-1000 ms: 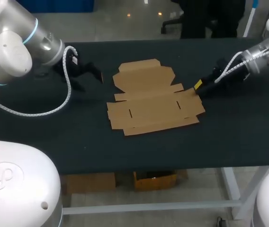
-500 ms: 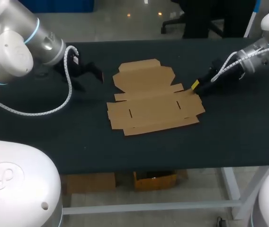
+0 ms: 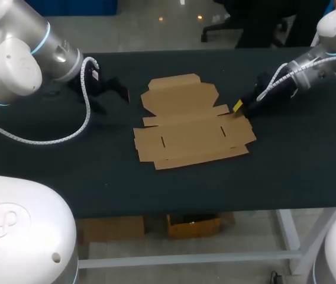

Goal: Assemble the packaging by folding the flat box into shape, placing the metal phone stand inside, and closing the box properly

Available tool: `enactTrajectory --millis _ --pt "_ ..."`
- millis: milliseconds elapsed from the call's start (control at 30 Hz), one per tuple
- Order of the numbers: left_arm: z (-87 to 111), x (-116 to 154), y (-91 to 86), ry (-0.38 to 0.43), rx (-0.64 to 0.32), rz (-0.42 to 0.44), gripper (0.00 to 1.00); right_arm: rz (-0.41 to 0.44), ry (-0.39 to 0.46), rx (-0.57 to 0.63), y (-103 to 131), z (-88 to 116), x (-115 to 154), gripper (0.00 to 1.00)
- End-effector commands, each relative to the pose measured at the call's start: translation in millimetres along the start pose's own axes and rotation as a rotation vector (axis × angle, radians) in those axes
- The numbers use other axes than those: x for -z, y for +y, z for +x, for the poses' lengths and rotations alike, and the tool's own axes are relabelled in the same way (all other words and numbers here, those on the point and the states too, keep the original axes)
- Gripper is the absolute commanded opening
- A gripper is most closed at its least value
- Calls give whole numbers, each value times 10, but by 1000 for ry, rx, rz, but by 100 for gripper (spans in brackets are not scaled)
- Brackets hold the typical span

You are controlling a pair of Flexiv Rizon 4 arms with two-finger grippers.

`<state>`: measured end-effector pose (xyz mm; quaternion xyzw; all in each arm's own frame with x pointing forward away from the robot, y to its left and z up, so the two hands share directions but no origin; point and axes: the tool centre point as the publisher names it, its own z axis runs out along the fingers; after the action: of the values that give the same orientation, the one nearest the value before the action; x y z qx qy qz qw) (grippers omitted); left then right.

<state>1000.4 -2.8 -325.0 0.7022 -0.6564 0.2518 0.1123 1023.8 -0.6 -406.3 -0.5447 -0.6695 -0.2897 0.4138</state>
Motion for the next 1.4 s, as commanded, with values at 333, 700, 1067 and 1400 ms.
enactTrajectory --millis 333,700,1067,1400 --pt "-1 4 5 -1 1 0 100 164 31 3 -76 -63 -23 7" --pt "-18 9 17 4 -1 0 100 156 37 -13 -134 -89 -59 0" --pt "-25 39 41 -1 -2 12 100 122 35 2 -238 -1 -105 0" --pt "-60 43 49 7 2 12 100 59 22 0 -463 62 -123 0"
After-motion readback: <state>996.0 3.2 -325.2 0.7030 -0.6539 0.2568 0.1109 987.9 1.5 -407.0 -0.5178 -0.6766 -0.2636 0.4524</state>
